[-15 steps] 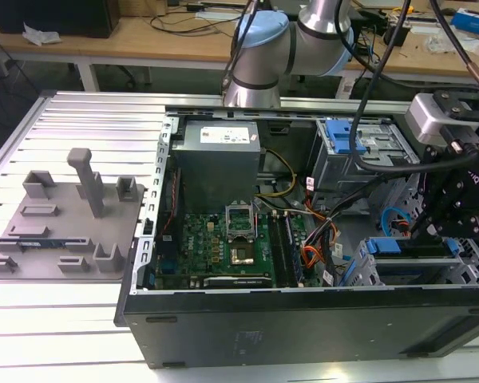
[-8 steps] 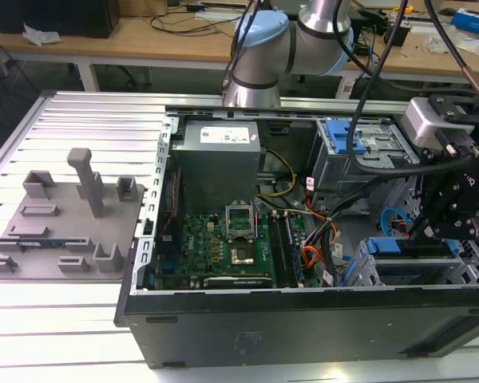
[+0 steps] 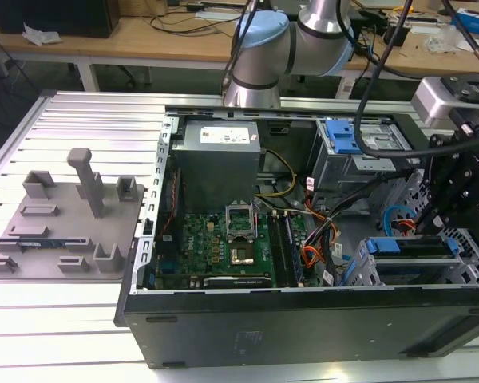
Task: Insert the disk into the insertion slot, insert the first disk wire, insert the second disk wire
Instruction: 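Insert the second disk wire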
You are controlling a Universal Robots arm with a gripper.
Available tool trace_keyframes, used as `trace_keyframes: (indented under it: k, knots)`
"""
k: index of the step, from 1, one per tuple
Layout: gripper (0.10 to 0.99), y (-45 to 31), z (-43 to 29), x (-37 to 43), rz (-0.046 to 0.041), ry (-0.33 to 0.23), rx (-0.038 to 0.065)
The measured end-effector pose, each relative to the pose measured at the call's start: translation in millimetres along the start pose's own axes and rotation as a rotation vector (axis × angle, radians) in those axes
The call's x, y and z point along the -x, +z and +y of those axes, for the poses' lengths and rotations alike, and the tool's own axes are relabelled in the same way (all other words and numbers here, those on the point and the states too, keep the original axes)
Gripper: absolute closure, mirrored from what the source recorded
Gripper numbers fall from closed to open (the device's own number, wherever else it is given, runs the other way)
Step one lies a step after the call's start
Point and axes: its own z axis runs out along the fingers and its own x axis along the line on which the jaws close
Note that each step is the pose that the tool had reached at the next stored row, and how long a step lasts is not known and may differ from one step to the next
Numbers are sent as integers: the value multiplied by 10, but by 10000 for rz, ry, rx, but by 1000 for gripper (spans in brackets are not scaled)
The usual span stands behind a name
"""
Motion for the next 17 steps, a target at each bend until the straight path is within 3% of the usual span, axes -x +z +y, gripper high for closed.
trace_keyframes:
  k: [17]
  knots:
    - [925,32,6,-8,-1,1,0]
